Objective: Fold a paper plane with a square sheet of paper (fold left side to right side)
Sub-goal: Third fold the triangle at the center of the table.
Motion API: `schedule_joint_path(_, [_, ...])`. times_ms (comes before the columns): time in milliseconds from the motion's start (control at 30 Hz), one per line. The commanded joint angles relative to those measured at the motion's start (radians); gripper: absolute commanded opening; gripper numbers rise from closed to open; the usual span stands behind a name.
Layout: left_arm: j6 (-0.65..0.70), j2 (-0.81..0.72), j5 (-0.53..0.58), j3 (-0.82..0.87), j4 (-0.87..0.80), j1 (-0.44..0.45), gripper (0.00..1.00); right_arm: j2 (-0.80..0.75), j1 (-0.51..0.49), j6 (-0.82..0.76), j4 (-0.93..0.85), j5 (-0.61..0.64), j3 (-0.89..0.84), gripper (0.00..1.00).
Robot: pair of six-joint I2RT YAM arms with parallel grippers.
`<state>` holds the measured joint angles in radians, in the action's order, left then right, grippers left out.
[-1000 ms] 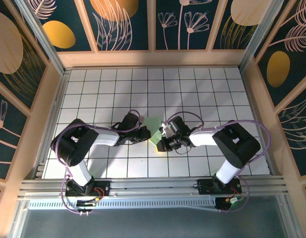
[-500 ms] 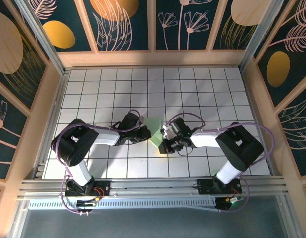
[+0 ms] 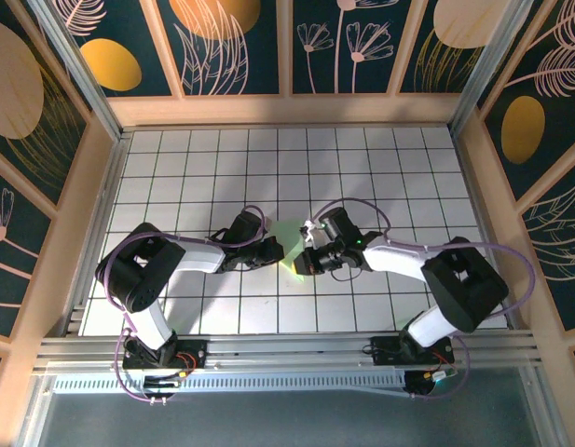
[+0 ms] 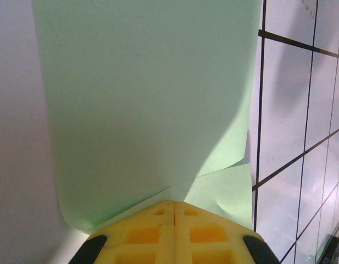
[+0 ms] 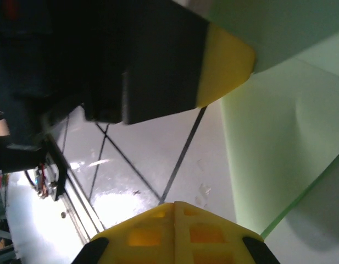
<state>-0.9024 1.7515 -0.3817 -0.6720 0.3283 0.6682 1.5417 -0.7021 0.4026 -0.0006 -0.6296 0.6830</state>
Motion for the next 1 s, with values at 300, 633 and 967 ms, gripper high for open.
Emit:
schedule_joint_path(300, [0.021, 0.049, 0.077, -0.005, -0.067, 0.004, 0.00, 0.139, 0.003, 0.025, 0.013, 0.088, 0.006, 0.00])
schedule_joint_path(633, [0.024, -0.004, 0.076, -0.044, -0.079, 0.003, 0.00, 0.199, 0.003, 0.038, -0.078, 0.159, -0.004, 0.00])
schedule_joint_path(967, [0.012, -0.175, 0.056, 0.060, 0.034, 0.012, 0.00, 0.203, 0.003, 0.025, -0.173, 0.260, 0.025, 0.00])
